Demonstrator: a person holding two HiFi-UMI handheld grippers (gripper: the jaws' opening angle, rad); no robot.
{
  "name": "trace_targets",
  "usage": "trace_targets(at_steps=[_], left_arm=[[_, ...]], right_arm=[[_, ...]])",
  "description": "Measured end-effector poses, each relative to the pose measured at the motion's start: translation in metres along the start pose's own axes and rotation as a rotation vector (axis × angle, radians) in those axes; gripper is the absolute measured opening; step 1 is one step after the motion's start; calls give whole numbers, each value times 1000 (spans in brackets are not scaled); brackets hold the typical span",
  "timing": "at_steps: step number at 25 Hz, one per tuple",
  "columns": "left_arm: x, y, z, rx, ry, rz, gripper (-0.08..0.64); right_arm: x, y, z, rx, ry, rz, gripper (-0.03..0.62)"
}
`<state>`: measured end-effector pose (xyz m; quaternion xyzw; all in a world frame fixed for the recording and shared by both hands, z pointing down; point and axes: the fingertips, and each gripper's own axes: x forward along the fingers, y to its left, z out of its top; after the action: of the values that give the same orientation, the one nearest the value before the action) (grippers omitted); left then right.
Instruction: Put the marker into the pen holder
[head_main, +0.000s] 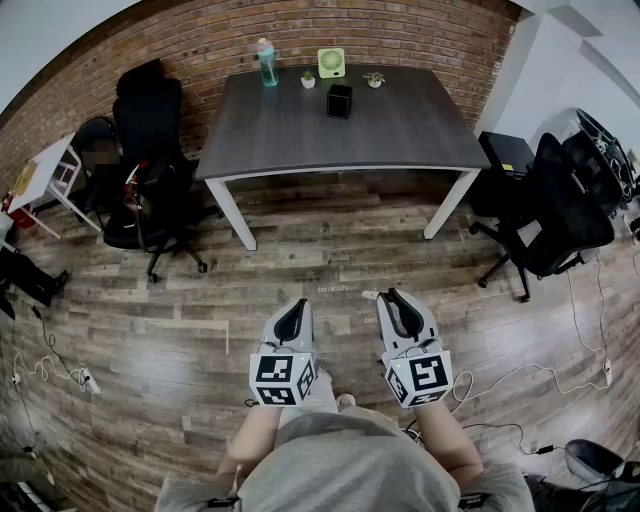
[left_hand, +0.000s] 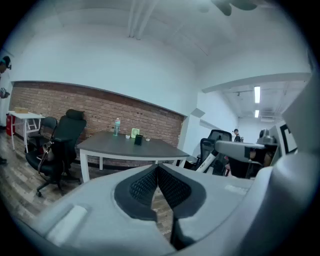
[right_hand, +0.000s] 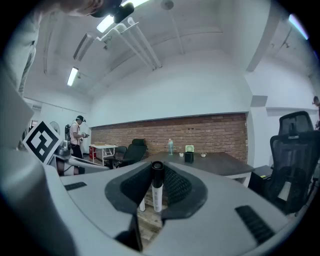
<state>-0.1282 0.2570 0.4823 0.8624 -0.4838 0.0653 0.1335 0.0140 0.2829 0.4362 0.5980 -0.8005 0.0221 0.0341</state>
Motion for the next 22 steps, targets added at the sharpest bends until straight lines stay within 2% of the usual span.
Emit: trace_targets(at_steps=[8, 22], left_arm=[[-49, -36, 6, 58, -35, -35, 17], [-65, -54, 5, 59, -57, -21, 17]], right_arm=[[-54, 14, 6, -10, -22, -17, 74], [-72, 26, 12, -11, -54, 47, 74]])
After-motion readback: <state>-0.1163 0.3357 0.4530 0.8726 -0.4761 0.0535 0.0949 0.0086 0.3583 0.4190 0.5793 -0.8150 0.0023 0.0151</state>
